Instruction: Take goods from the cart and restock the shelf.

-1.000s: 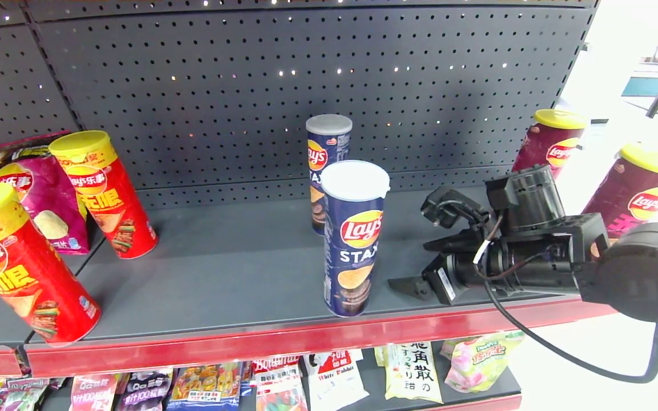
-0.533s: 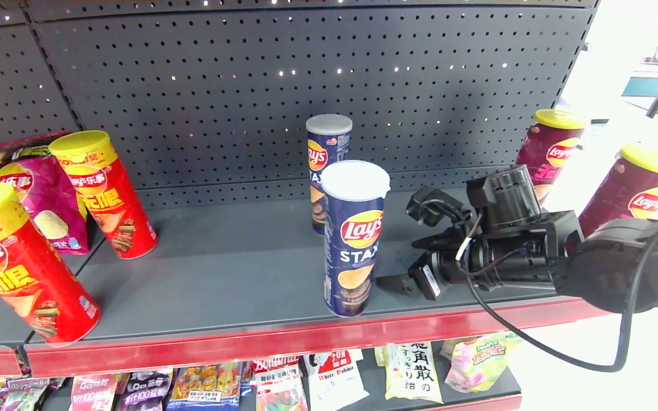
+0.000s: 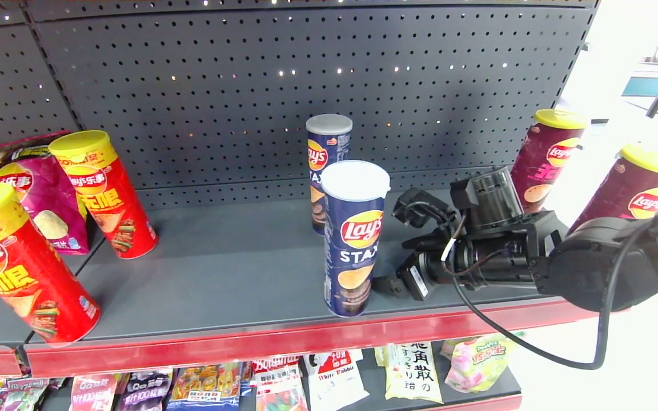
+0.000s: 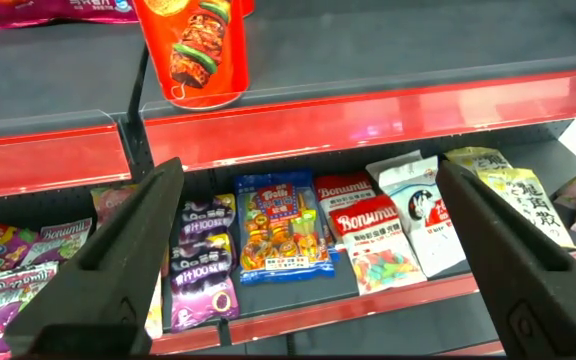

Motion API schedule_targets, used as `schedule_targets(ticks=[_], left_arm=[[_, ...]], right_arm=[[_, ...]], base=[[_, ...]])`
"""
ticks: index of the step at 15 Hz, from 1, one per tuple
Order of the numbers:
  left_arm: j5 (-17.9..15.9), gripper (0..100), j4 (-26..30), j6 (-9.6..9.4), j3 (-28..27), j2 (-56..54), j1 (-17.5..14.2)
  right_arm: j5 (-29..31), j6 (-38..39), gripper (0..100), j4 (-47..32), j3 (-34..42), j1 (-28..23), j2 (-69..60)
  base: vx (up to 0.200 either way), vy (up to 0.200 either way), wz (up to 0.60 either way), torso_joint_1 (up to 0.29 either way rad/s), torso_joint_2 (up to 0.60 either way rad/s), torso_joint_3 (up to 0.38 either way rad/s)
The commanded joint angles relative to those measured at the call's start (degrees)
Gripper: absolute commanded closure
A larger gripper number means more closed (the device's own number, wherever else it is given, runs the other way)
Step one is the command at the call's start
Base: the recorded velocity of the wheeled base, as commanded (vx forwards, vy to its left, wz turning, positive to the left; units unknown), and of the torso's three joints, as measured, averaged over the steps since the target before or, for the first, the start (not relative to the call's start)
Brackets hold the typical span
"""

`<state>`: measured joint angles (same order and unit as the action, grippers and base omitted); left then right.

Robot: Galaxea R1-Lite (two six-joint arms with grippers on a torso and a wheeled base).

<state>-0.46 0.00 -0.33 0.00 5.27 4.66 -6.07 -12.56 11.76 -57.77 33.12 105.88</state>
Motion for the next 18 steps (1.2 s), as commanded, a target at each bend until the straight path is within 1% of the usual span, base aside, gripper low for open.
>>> schedule_targets(ticks=[1, 11, 18], left_arm=[[-0.1, 0, 0.0, -0.02, 0.0, 0.1, 0.0], [0.0, 0, 0.0, -0.02, 0.0, 0.1, 0.0], [0.0, 0, 0.0, -0.02, 0.0, 0.1, 0.0]], right_arm=[[0.0, 0.0, 0, 0.0, -0.1, 1.3, 0.0], [0.1, 0.1, 0, 0.0, -0.1, 3.4, 0.3], [0.3, 0.1, 0, 0.0, -1.6, 4.0, 1.2]], base=[[0.0, 0.0, 0.0, 0.0, 0.0, 0.0], [0.0, 0.0, 0.0, 0.0, 0.0, 0.0], [0.0, 0.0, 0.0, 0.0, 0.0, 0.0]])
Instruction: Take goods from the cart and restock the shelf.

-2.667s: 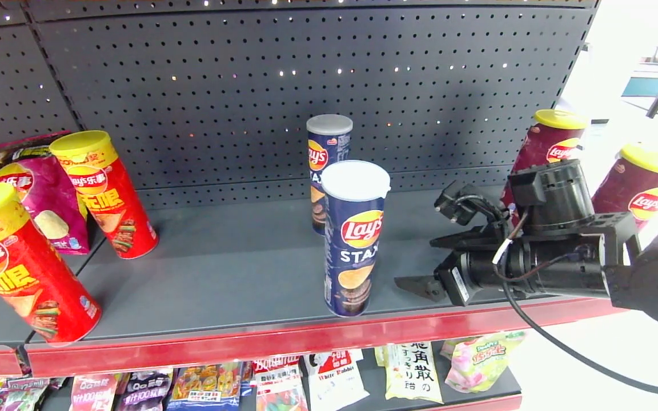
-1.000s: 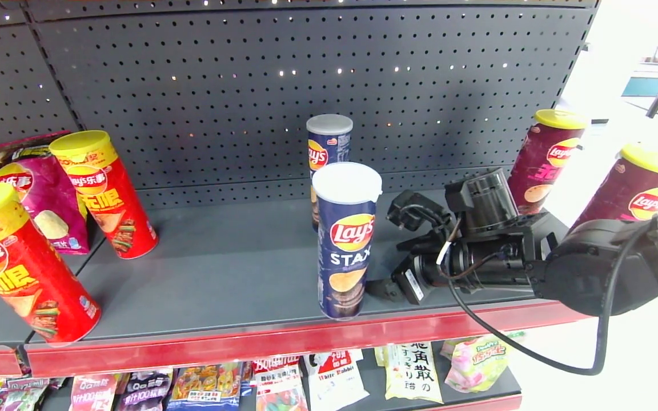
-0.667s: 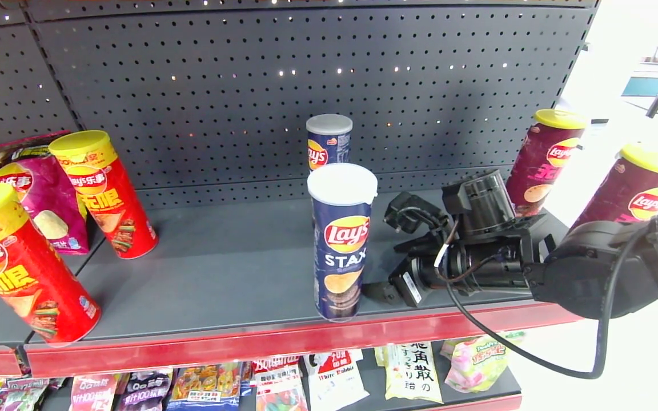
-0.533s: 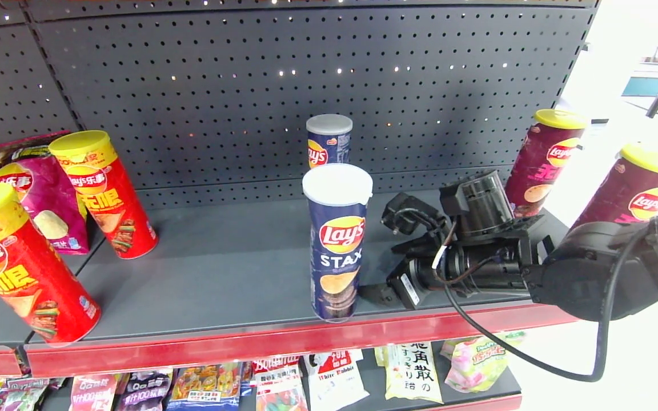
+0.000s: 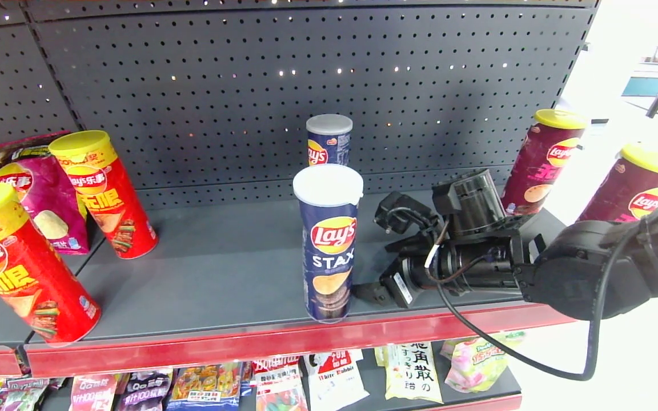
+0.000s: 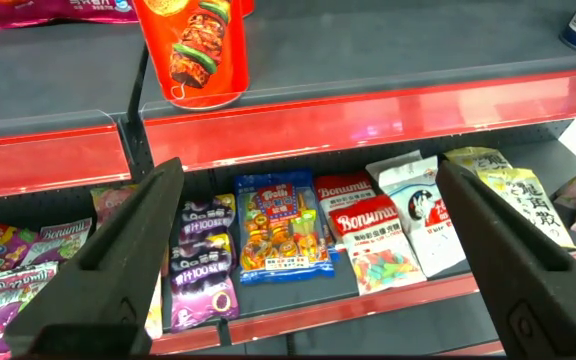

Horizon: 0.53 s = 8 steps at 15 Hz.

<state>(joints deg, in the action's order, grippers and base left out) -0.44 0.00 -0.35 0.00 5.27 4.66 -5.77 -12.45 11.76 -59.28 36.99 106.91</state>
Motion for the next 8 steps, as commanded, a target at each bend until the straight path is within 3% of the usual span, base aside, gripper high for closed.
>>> schedule_targets(ticks=[1, 8], left_arm=[[0.0, 0, 0.0, 0.0, 0.0, 0.1, 0.0], [0.0, 0, 0.0, 0.0, 0.0, 0.1, 0.0]], right_arm=[[0.0, 0.0, 0, 0.0, 0.0, 0.2, 0.1], [-0.1, 0.0, 0, 0.1, -0.2, 1.0, 0.1]], base=[[0.0, 0.0, 0.0, 0.0, 0.0, 0.0], [0.0, 0.0, 0.0, 0.0, 0.0, 0.0]])
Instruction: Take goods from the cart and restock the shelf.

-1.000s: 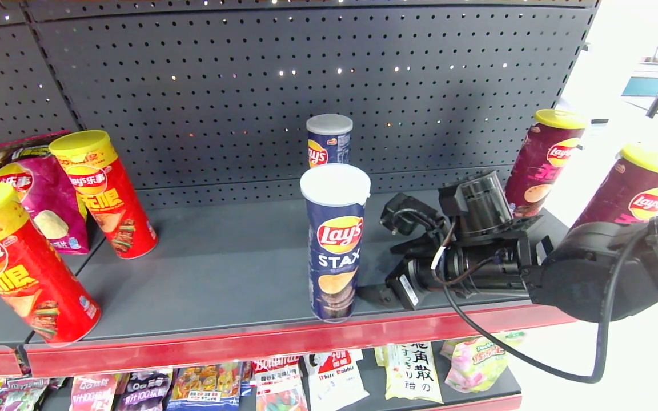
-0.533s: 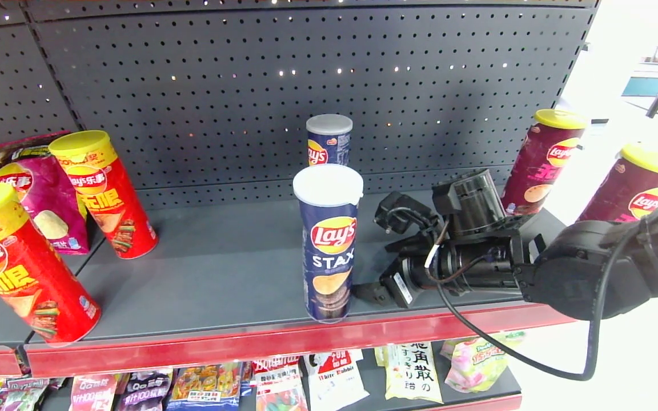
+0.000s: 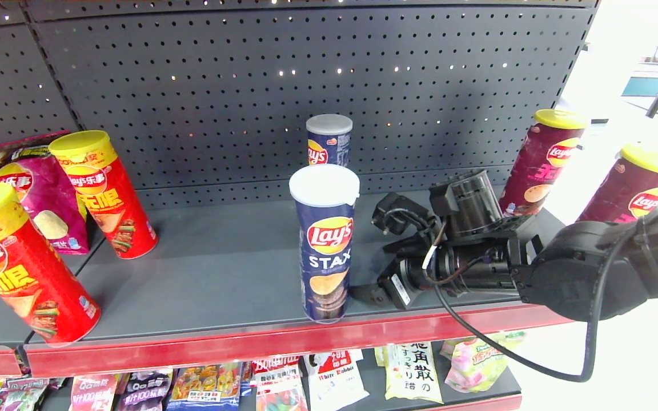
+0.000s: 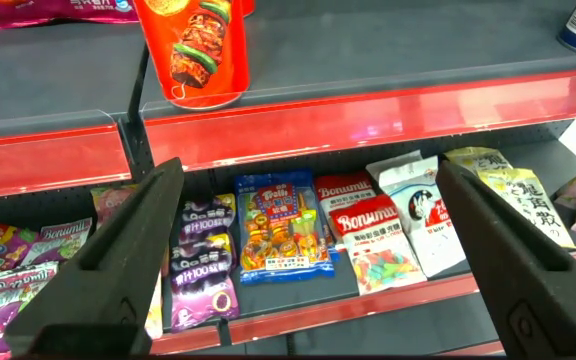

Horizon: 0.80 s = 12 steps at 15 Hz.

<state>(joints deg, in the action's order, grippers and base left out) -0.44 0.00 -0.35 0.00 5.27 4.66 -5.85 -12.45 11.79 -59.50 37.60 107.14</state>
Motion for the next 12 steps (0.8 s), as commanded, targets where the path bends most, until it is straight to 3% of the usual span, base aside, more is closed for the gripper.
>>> schedule_targets(ticks=[1, 12], left_arm=[[0.0, 0, 0.0, 0.0, 0.0, 0.1, 0.0], [0.0, 0, 0.0, 0.0, 0.0, 0.1, 0.0]], right_arm=[[0.0, 0.0, 0, 0.0, 0.0, 0.4, -0.1], [0.0, 0.1, 0, 0.0, 0.1, 2.0, -0.2]], base=[[0.0, 0.0, 0.0, 0.0, 0.0, 0.0], [0.0, 0.0, 0.0, 0.0, 0.0, 0.0]])
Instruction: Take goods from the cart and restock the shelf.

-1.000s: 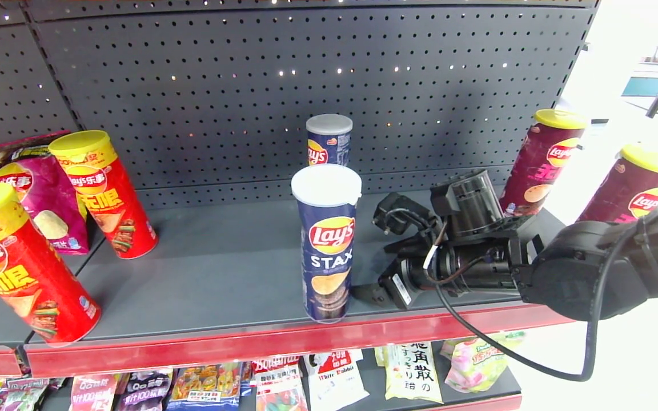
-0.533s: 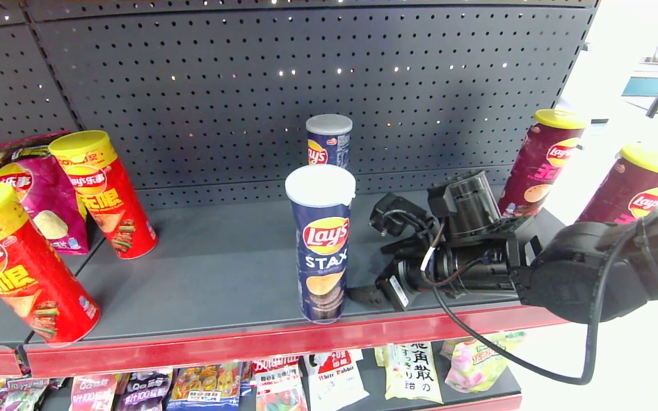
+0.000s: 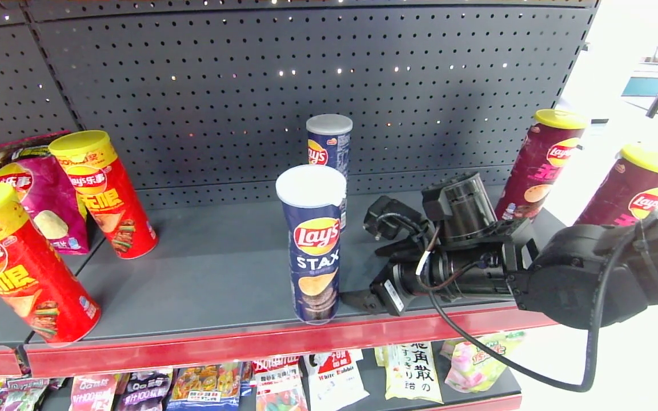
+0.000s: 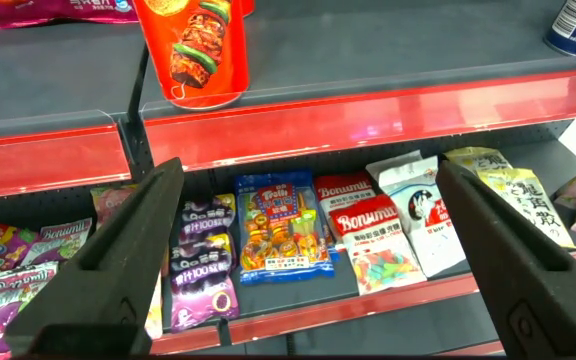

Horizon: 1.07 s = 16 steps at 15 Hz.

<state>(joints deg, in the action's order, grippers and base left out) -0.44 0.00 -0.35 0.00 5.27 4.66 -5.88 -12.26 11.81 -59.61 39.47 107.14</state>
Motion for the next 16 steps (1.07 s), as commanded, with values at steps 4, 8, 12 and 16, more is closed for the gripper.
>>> schedule_targets(ticks=[4, 8, 12, 16], left_arm=[[0.0, 0, 0.0, 0.0, 0.0, 0.1, 0.0], [0.0, 0, 0.0, 0.0, 0.0, 0.1, 0.0], [0.0, 0, 0.0, 0.0, 0.0, 0.1, 0.0], [0.0, 0, 0.0, 0.0, 0.0, 0.1, 0.0]], right_arm=[[0.0, 0.0, 0, 0.0, 0.4, 0.2, -0.4], [0.1, 0.0, 0, 0.0, 0.5, 0.6, -0.6], [0.1, 0.0, 0, 0.1, 5.1, -0.8, -5.5], [1.8, 2.0, 0, 0.0, 14.7, -2.0, -20.4]], base=[[0.0, 0.0, 0.0, 0.0, 0.0, 0.0], [0.0, 0.0, 0.0, 0.0, 0.0, 0.0], [0.0, 0.0, 0.0, 0.0, 0.0, 0.0], [0.0, 0.0, 0.0, 0.0, 0.0, 0.0]])
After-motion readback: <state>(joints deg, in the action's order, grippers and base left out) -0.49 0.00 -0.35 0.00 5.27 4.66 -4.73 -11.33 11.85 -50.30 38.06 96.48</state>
